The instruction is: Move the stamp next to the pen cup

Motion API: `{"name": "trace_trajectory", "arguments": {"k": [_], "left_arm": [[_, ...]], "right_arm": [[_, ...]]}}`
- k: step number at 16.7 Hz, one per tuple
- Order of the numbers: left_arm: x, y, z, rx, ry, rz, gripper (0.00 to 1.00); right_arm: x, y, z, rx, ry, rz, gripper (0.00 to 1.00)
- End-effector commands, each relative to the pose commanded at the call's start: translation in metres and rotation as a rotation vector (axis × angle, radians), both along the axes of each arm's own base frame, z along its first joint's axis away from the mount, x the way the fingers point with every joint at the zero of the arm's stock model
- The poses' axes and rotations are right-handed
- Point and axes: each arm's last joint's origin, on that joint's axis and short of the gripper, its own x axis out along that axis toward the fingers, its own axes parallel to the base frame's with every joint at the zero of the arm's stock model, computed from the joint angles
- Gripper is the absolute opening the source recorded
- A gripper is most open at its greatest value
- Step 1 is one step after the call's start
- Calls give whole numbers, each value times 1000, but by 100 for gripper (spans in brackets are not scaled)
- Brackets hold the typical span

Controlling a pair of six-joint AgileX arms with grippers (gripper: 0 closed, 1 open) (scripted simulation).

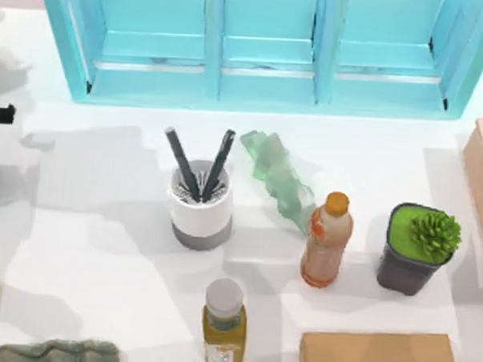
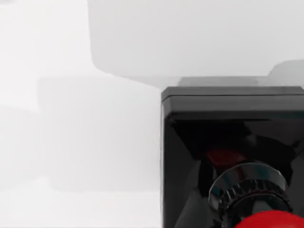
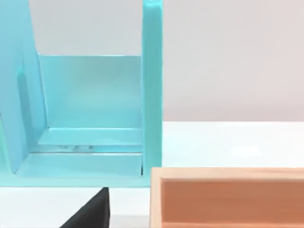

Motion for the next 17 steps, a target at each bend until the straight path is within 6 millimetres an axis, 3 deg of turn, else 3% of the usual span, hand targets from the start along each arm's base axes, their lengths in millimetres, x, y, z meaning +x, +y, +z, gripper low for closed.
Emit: {"name": "trace_trajectory", "arguments": {"k": [4, 9, 11, 17], "left_arm": [[11, -50, 50, 0, 1, -4, 0], [-2, -117, 119, 1, 7, -1, 0], [-7, -128, 130, 0, 0, 0, 0], [-10, -132, 130, -1, 1, 5, 0]], "right_arm": [[0, 0, 0, 0, 0, 0, 100], [0, 0, 0, 0, 0, 0, 100], [0, 0, 0, 0, 0, 0, 100], [0, 0, 0, 0, 0, 0, 100]]}}
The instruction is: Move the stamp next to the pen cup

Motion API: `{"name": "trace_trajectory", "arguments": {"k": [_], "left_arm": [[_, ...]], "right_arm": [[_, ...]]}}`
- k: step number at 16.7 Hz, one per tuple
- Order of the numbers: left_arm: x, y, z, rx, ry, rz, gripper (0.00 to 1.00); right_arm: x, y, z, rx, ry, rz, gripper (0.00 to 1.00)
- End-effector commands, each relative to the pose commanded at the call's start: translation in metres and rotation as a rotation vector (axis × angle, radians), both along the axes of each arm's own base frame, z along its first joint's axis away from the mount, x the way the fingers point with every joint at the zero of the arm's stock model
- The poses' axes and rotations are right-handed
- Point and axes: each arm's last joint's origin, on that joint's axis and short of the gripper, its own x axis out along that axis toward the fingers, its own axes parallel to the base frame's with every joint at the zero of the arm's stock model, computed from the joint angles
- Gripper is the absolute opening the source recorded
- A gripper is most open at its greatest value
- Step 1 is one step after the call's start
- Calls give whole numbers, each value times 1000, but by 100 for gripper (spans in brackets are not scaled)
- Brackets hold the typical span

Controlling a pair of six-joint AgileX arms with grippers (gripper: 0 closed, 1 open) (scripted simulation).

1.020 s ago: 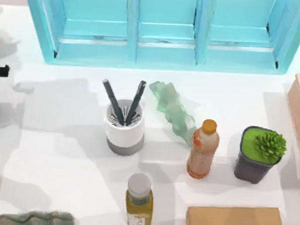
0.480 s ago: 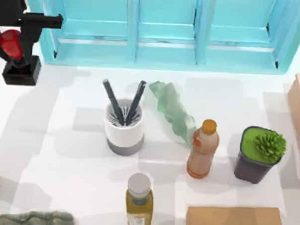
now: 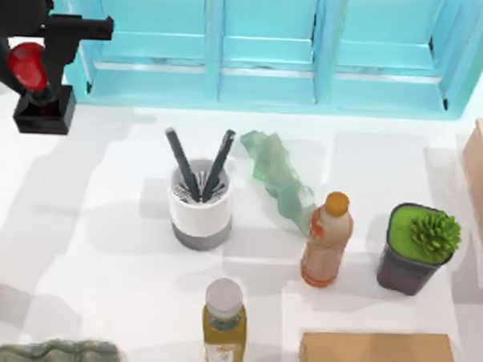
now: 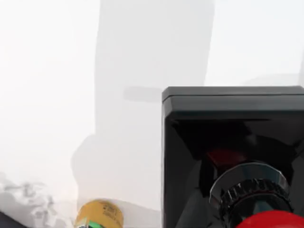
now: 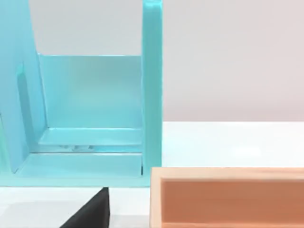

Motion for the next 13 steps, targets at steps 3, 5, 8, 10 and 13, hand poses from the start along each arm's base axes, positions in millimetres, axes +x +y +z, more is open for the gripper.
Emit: {"name": "trace_trajectory", "arguments": {"k": [3, 5, 8, 10, 13], "left_arm": [[-20, -26, 3, -1, -1, 6, 0], [-40, -48, 4, -2, 0, 3, 0], [-66, -72, 4, -3, 1, -1, 0], [-71, -76, 5, -5, -1, -1, 0], [-69, -75, 4, -3, 3, 0, 0]], "right_arm": [[0, 0, 0, 0, 0, 0, 100], [0, 0, 0, 0, 0, 0, 100], [0, 0, 0, 0, 0, 0, 100], [0, 0, 0, 0, 0, 0, 100], [0, 0, 0, 0, 0, 0, 100]]}}
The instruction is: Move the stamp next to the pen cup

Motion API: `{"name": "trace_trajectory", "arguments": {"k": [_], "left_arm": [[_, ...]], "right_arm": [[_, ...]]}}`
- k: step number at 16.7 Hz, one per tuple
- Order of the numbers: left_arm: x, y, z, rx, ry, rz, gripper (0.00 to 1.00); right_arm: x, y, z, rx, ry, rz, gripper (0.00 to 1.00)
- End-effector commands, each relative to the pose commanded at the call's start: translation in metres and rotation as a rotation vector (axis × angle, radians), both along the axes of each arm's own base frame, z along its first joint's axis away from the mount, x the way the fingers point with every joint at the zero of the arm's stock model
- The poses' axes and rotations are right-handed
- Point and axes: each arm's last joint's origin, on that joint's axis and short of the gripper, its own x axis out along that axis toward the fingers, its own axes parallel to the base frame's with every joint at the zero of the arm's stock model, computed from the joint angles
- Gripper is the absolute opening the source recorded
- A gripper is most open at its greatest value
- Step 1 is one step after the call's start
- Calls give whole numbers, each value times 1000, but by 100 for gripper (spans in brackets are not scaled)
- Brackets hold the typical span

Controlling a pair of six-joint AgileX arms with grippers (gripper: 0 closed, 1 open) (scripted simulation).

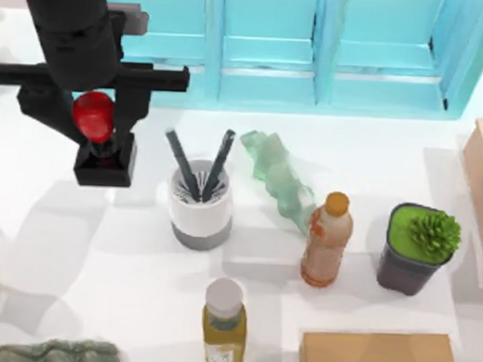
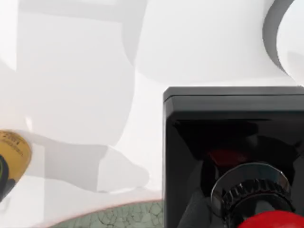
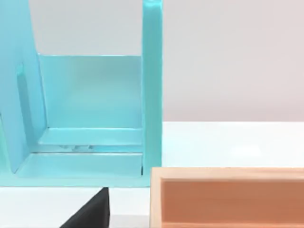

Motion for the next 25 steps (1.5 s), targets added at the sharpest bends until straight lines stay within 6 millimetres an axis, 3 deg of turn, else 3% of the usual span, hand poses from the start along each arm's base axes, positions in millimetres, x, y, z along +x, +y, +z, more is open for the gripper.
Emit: {"name": "trace_trajectory", "arguments": {"k": [9, 22, 25], "left_arm": [[-1, -1, -14, -1, -4, -2, 0], [-1, -1, -14, -1, -4, -2, 98], [-1, -1, -14, -1, -4, -2, 100]], "right_arm": [[0, 0, 0, 0, 0, 0, 100], [0, 0, 0, 0, 0, 0, 100], [0, 0, 0, 0, 0, 0, 100]]}}
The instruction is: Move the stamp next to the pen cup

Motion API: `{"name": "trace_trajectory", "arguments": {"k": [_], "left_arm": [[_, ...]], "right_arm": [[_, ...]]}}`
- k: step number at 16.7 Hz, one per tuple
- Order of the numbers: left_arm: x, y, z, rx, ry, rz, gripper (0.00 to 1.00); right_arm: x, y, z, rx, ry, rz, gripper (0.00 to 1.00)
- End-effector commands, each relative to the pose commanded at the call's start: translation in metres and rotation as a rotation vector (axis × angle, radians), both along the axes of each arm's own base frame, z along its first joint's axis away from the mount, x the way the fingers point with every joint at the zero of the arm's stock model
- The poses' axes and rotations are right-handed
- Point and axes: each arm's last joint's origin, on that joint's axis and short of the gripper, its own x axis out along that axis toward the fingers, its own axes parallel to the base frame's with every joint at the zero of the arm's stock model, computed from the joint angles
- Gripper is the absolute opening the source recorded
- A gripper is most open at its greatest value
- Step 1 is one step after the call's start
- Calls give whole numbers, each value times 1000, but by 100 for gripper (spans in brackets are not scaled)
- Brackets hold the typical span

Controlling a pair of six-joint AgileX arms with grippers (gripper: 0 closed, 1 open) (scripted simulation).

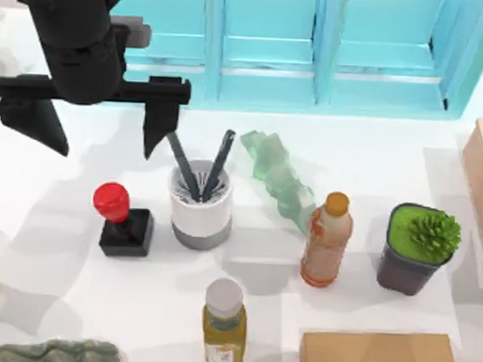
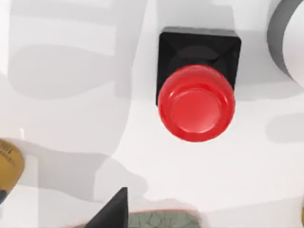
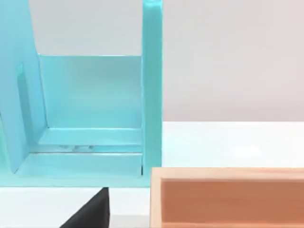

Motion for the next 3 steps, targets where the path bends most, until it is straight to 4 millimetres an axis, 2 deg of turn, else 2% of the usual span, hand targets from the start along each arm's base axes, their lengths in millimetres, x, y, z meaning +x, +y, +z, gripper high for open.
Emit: {"name": "trace_trajectory", "arguments": {"k": [3], "left_arm": [[0, 0, 0, 0, 0, 0, 100]], "right_arm": [[0, 0, 0, 0, 0, 0, 100]]}}
